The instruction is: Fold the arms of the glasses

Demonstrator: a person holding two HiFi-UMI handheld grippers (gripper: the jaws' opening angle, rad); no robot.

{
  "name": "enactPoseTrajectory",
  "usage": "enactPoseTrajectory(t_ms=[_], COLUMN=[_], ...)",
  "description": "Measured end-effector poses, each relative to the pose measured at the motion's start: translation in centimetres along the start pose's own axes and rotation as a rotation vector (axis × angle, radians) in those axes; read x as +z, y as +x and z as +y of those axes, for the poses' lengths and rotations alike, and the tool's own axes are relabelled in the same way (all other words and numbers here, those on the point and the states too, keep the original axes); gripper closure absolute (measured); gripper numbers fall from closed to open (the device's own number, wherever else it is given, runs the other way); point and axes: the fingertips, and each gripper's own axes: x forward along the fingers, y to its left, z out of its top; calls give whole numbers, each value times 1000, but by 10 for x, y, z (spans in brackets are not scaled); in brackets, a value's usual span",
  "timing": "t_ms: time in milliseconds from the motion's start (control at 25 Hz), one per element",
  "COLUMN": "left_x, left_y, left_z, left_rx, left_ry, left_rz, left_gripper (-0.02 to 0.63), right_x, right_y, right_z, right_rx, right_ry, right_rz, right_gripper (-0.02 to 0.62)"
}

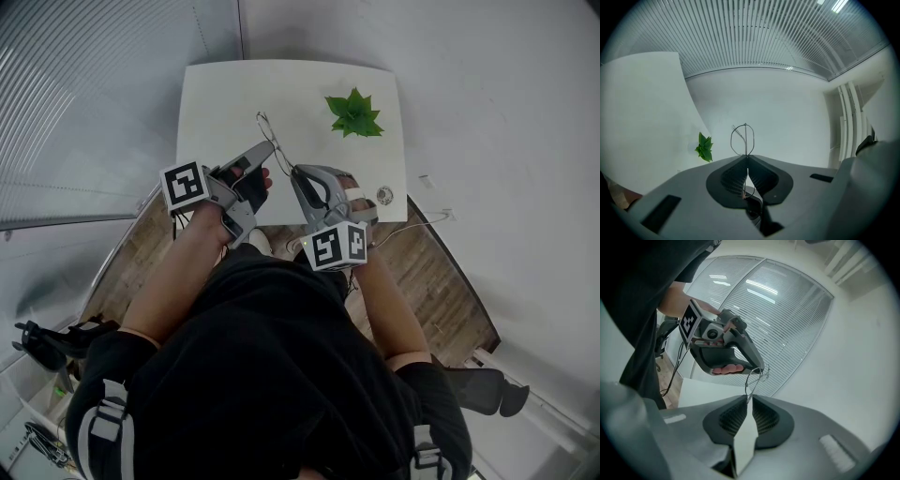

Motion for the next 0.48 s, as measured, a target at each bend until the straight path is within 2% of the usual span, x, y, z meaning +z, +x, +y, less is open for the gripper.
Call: enactPoseTrajectory(t_ms=[320,480], left_x=[-2,-2], left_y=[-2,-3], left_z=[7,10], left_rx=[16,23], left_ry=[5,10], left_rz=[6,5], left_gripper=[594,594], right_x=[1,2], right_y=[-3,-12], right_z=[1,-4], right_rx=[27,29], right_ry=[31,84], right_rz=[-17,-39], right_gripper=[476,466])
